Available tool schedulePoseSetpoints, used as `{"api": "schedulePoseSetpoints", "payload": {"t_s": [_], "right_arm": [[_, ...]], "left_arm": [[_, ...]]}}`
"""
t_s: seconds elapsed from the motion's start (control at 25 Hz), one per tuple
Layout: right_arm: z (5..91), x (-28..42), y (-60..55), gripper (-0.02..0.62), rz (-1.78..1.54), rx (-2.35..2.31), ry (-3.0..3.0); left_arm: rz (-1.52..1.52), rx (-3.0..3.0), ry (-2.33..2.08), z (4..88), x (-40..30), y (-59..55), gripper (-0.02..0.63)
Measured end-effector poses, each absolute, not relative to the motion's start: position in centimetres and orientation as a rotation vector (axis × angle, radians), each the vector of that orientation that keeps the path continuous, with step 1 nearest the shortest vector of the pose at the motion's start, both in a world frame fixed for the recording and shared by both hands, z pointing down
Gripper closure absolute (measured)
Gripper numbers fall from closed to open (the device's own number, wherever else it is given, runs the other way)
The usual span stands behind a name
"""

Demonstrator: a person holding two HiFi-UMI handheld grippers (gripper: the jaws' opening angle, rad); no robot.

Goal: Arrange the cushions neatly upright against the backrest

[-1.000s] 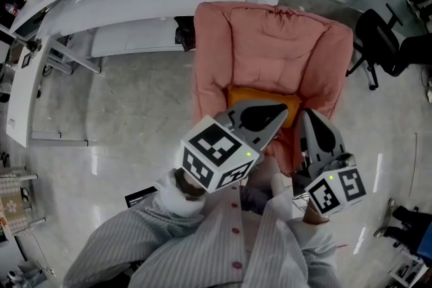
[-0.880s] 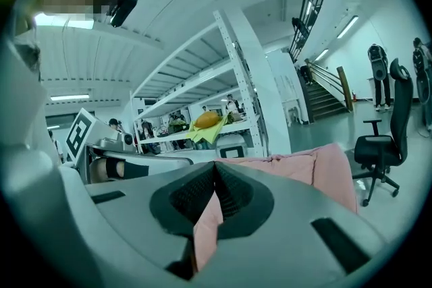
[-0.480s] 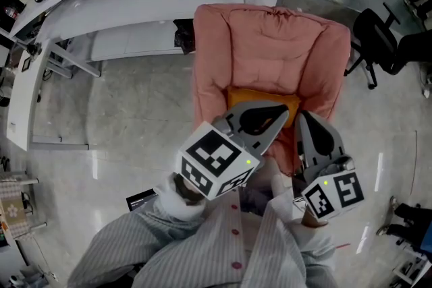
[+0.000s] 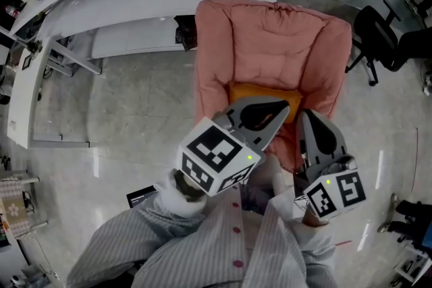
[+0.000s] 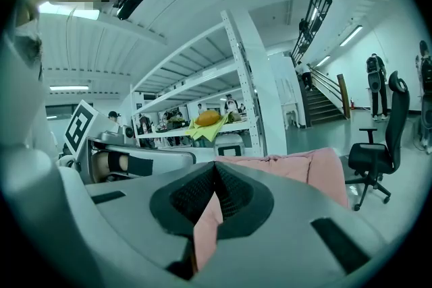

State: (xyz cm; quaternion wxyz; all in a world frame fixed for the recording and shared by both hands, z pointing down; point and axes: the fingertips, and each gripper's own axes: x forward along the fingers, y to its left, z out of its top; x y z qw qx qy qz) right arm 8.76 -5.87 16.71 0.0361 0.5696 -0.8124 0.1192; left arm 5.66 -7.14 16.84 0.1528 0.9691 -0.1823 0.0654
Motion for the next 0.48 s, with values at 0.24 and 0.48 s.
{"api": "schedulePoseSetpoints", "payload": {"t_s": [0.24,0.48], "right_arm": [[17.18,8.67,-5.80,0.583,0.387,1.744,-2.483],[17.34,8.03,-6.39,0.583,0.384,1.729,-2.482]], "left_arm": [[0.187,2.772,-0.525,17.14,5.28,-7.17,0.597],[0.188,2.771,-0.519,17.24,4.92,-7.62,0.597]]}}
